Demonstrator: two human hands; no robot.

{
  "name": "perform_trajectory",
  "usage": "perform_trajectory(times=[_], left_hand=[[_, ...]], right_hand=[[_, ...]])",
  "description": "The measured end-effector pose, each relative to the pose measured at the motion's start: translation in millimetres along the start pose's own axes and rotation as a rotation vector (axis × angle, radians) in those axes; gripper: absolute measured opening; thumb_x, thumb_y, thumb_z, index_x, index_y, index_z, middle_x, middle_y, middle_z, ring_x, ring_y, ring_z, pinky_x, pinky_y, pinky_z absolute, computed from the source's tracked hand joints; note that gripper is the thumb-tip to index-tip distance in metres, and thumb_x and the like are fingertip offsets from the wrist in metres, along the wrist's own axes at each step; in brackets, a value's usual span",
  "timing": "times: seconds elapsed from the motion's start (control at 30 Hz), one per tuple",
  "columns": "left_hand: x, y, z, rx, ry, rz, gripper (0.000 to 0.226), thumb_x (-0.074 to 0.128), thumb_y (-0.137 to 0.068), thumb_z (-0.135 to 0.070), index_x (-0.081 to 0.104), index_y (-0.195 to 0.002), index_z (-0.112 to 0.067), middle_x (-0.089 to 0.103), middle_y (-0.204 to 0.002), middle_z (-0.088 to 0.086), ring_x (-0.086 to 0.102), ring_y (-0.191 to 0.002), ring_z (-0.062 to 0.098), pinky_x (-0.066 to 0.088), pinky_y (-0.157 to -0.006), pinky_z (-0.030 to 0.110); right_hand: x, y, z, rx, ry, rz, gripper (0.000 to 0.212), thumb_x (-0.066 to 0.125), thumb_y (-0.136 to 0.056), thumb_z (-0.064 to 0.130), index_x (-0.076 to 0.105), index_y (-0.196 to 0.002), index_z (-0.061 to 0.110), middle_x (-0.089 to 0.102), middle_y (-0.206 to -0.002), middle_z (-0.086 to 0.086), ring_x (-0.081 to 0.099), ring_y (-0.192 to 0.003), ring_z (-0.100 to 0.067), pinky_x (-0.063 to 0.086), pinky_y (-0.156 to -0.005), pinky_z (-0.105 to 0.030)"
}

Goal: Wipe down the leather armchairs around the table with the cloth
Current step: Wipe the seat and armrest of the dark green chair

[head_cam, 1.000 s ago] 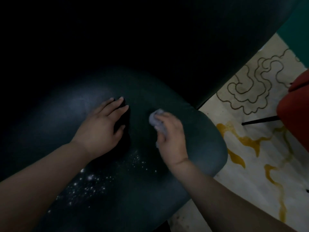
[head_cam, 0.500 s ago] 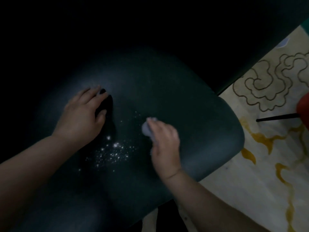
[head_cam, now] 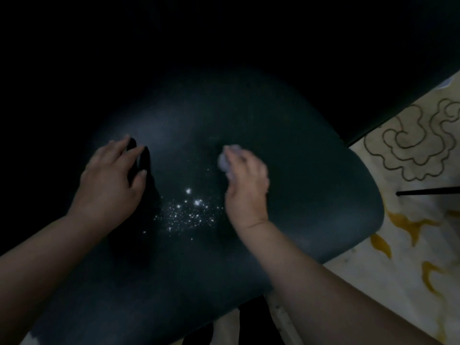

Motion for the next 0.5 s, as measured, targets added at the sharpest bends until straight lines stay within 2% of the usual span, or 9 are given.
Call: perform_trajectory(times=[0.1, 0.17, 0.27, 0.37, 0.43, 0.5], left_hand=[[-1, 5, -3, -0.005, 0.008, 0.01, 0.052, 0.056, -0.092, -0.026, 0.045, -0.142, -0.02, 0.029, -0.155, 0.004, 0.02, -0.143, 0.027, 0.02, -0.116, 0.048], [-3, 5, -4, -0.017, 0.015, 0.003, 0.052, 0.056, -0.092, -0.026, 0.044, -0.142, -0.02, 0.028, -0.155, 0.003, 0.019, -0.143, 0.026, 0.02, -0.116, 0.048], [-5, 2, -4, -0.041, 0.021, -0.015, 0.052, 0.057, -0.091, -0.025, 0.046, -0.141, -0.018, 0.03, -0.155, 0.004, 0.021, -0.143, 0.027, 0.021, -0.115, 0.048], [-4, -3, -7, -0.058, 0.037, -0.019, 0.052, 0.058, -0.091, -0.025, 0.046, -0.142, -0.018, 0.031, -0.155, 0.004, 0.021, -0.143, 0.026, 0.022, -0.114, 0.048], [0, -5, -10, -0.054, 0.05, -0.021, 0.052, 0.057, -0.092, -0.025, 0.045, -0.142, -0.018, 0.03, -0.155, 0.003, 0.02, -0.143, 0.025, 0.021, -0.115, 0.046], [3, -6, -12, -0.053, 0.06, -0.019, 0.052, 0.057, -0.092, -0.025, 0.045, -0.143, -0.018, 0.03, -0.155, 0.003, 0.02, -0.143, 0.025, 0.02, -0.116, 0.045]], right_hand=[[11, 2, 19, -0.144, -0.096, 0.164, 0.066, 0.05, -0.077, -0.009, 0.051, -0.134, 0.023, 0.05, -0.131, -0.002, 0.042, -0.116, -0.024, 0.039, -0.094, -0.04], [-4, -15, 8, -0.149, -0.115, 0.082, 0.06, 0.051, -0.078, -0.007, 0.053, -0.132, 0.017, 0.052, -0.129, -0.008, 0.046, -0.114, -0.028, 0.038, -0.096, -0.039], [-27, -67, -25, 0.019, -0.121, -0.106, 0.053, 0.052, -0.086, -0.002, 0.047, -0.136, 0.012, 0.047, -0.133, -0.013, 0.043, -0.12, -0.027, 0.03, -0.104, -0.031], [-30, -120, -46, 0.176, -0.145, -0.05, 0.056, 0.051, -0.092, 0.002, 0.036, -0.144, 0.018, 0.037, -0.143, -0.006, 0.034, -0.13, -0.022, 0.026, -0.112, -0.03], [-19, -135, -44, 0.115, -0.081, -0.005, 0.056, 0.048, -0.092, -0.001, 0.038, -0.144, 0.019, 0.038, -0.143, -0.005, 0.033, -0.13, -0.022, 0.023, -0.11, -0.024], [-8, -131, -30, -0.028, -0.067, 0.016, 0.053, 0.047, -0.09, -0.005, 0.047, -0.138, 0.016, 0.046, -0.139, -0.007, 0.04, -0.126, -0.025, 0.028, -0.11, -0.03]])
Point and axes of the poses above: each hand's wrist, its own y-axis away from the middle knuckle, its own x-axis out of the palm, z = x × y, the point moved 1 cm from there along -y, towards the middle knuckle
